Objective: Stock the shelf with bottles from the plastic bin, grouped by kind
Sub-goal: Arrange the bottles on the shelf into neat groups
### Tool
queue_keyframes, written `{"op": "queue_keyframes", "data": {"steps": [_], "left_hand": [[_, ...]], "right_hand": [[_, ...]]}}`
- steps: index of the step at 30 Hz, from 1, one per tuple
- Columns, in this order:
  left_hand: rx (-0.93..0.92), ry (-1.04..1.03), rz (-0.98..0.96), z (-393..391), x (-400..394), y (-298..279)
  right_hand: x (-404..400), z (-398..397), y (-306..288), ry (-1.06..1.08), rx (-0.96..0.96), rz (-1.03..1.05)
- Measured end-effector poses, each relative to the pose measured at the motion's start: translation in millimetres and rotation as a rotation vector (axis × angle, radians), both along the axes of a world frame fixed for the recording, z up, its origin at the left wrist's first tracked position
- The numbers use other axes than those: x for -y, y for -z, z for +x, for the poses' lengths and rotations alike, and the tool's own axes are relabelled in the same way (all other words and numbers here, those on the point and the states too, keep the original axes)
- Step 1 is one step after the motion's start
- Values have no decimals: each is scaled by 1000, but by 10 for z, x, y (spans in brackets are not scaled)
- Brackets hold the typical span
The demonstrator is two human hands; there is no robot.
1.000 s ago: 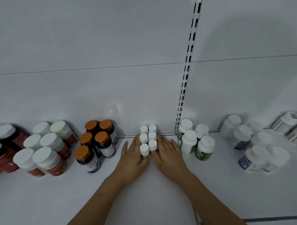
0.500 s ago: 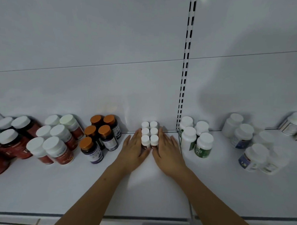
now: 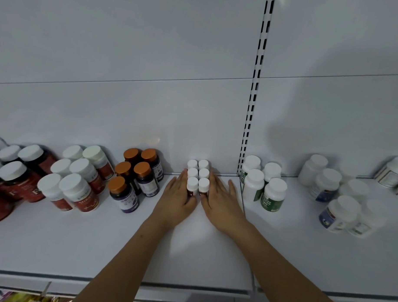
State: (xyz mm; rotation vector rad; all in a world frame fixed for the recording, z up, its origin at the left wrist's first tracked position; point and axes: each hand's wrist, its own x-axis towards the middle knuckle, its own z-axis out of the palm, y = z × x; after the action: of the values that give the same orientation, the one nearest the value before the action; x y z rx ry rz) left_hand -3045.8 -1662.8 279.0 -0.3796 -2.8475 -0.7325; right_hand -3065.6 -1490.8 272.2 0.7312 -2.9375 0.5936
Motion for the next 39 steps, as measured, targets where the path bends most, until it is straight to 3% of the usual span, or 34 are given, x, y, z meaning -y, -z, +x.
{"op": "queue_keyframes", "data": {"steps": [13,18,20,24,30,35,39], "left_hand": [[0,-6,-44,-14,160,121],[134,-127,8,395,189,13],[108,-161,88,599,176,-30],[-57,-69,243,835,34,-169],[-108,168,411,632,-570,-329],[29,174,453,401,-950,-170],[158,159,401,195,-1126,-75]], "right_hand": [[13,22,-54,27,0,-40],[58,216,-137,47,58,-185],[18,416,-205,89,69,-272],[-197,833,-406,212,-82,-392],[-697,973,-606,446,-327,-490],[-1125,865,-597,602,-115,-435],[-1259,716,-493,605,125,-382]]}}
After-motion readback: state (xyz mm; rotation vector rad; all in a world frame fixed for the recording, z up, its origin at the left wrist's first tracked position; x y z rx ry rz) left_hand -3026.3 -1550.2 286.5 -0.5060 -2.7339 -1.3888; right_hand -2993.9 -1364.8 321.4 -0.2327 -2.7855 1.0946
